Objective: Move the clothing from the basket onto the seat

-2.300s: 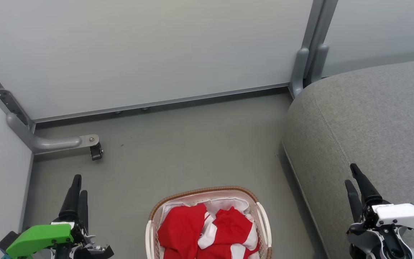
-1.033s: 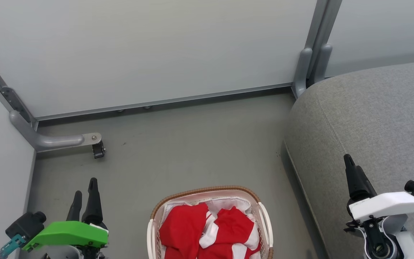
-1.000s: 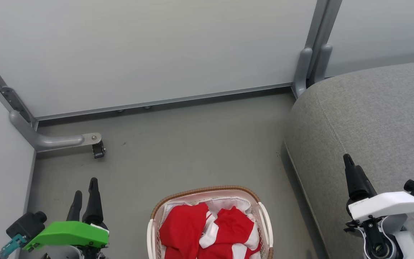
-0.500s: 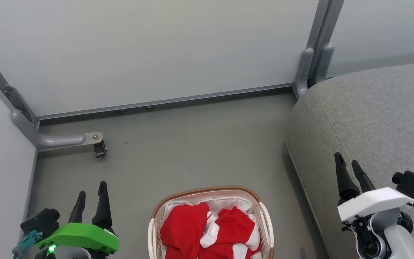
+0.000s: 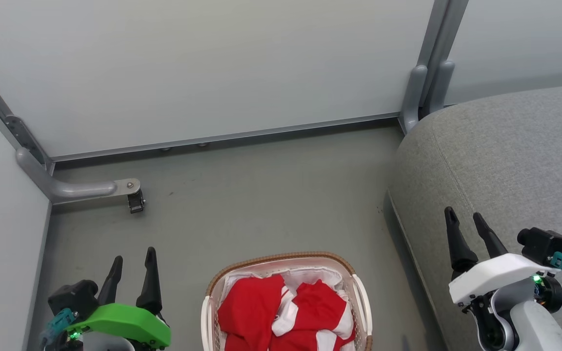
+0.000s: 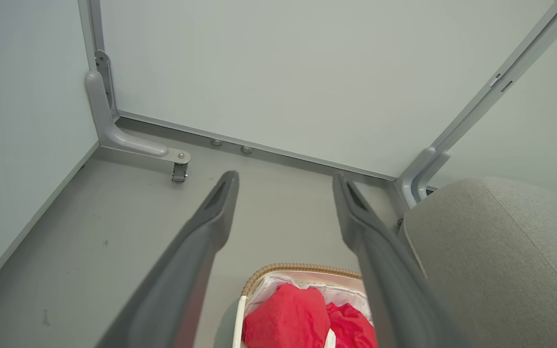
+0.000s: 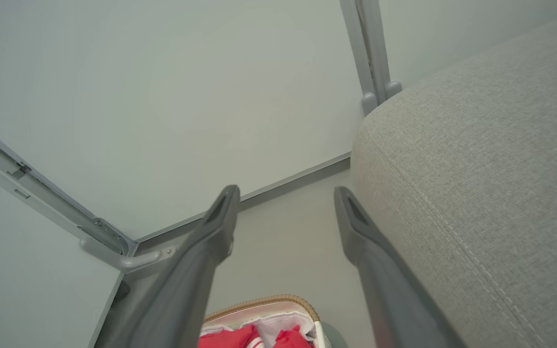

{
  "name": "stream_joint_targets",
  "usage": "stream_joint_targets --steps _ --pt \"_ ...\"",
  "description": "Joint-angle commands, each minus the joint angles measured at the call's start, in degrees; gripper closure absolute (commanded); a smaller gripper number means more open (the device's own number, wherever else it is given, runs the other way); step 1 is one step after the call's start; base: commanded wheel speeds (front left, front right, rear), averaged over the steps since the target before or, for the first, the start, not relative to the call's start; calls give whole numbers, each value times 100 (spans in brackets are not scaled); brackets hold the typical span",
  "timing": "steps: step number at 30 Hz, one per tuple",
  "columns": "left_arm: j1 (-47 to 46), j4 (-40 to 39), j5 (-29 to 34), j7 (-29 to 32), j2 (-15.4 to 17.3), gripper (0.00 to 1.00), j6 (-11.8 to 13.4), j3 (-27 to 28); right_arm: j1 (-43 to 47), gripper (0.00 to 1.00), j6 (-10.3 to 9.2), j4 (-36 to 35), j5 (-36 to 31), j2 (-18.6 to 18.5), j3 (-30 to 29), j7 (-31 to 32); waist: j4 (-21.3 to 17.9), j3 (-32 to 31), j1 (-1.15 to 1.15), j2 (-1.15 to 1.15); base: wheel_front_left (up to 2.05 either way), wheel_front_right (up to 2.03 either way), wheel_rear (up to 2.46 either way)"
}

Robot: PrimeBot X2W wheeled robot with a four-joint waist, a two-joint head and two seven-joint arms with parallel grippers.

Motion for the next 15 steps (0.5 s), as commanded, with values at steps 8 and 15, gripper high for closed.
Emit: stream_joint_targets --steps 8,15 --pt "60 -47 517 -162 -8 0 29 -3 42 0 1 -9 -606 30 -1 -160 1 -15 0 0 0 0 0" --pt "119 -21 826 -252 -55 0 51 -46 130 0 2 -39 -968 106 -66 -248 4 -21 0 0 0 0 0"
